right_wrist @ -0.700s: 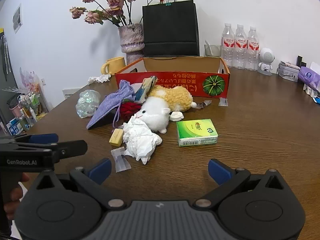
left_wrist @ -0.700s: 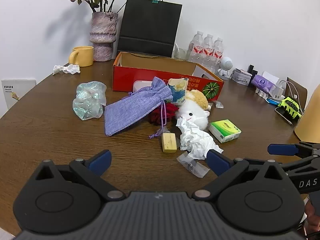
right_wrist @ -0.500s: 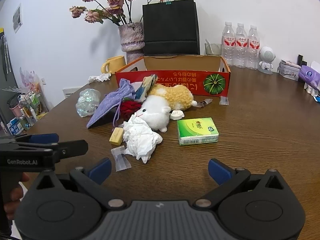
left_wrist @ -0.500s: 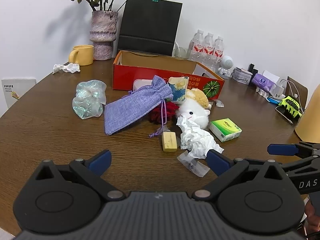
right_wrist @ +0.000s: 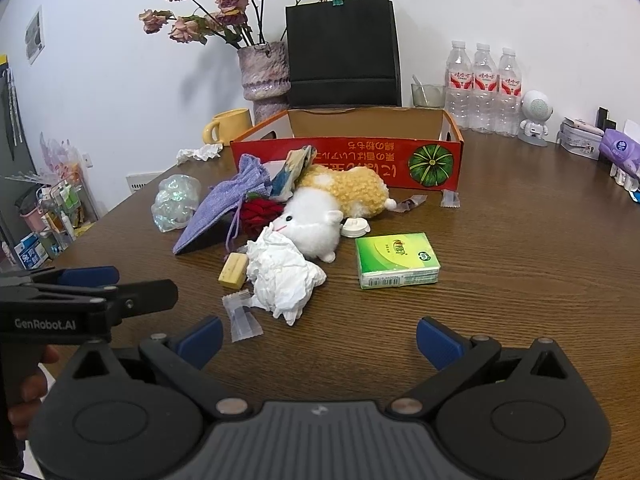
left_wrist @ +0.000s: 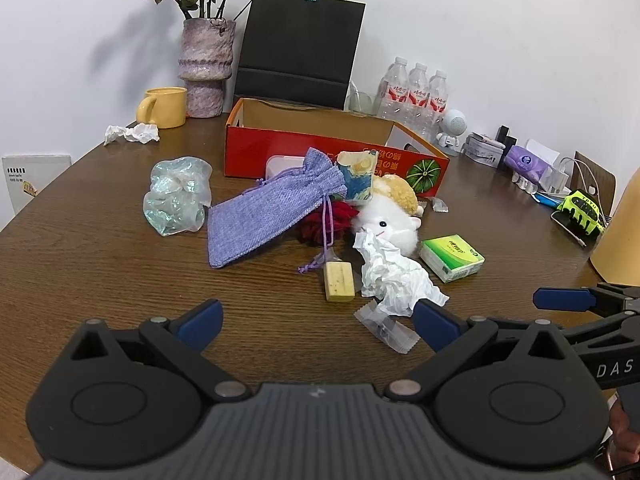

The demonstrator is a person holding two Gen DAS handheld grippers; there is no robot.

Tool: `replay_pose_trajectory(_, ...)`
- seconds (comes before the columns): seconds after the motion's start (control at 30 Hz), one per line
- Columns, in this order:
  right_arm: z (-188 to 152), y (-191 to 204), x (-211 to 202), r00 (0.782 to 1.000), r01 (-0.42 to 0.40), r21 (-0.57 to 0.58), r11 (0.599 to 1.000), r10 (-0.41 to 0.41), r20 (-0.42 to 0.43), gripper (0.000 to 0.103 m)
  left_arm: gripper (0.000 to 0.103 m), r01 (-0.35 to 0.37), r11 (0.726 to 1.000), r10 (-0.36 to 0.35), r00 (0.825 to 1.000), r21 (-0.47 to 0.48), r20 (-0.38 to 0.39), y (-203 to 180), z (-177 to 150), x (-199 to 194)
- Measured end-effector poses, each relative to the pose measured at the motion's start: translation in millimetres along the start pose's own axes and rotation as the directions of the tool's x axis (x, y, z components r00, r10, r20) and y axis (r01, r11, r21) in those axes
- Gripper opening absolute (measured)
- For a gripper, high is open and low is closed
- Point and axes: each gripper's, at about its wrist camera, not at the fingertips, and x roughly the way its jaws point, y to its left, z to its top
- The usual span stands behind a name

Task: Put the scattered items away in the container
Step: 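Move both grippers toward the white tissue and yellow sponge block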

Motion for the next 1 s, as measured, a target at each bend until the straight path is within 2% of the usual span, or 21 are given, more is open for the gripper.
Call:
replay_pose_trajectory(0.6,-0.7,3.6,6.3,1.0,-0.006,-0.004,1.0,0.006,-0.014,0.103,0.103,0.009,1.0,-0.009,1.0,-0.004,-0.014,2.3,-0.7,5.7)
replay_pose_trajectory(0.8,6.4,2.8,23.5,1.0,-0.002,-0.014,1.0,0.002,-0.005,0.103,0.103,-0.03,0.999,0.029,0.999,-0.036,-0.036,8.1,7.5,27.9)
replay_pose_trajectory(0.93,12.8,3.3,39.8,1.0,-0.001,-0.031,1.0,0.001,-0.011,0.101,0.095,-0.003,0.998,-0.001,0.998,-0.061,-0.068,14.2,13.7,46.6)
replay_pose_trajectory(1.0,14.6,5.1,47.4,1.0,-0.011,-0.058,0.998,0.011,-0.015,0.098,0.086,0.031,0.996,-0.038,0.996,-0.086,-0.082,18.2,17.6,55.0)
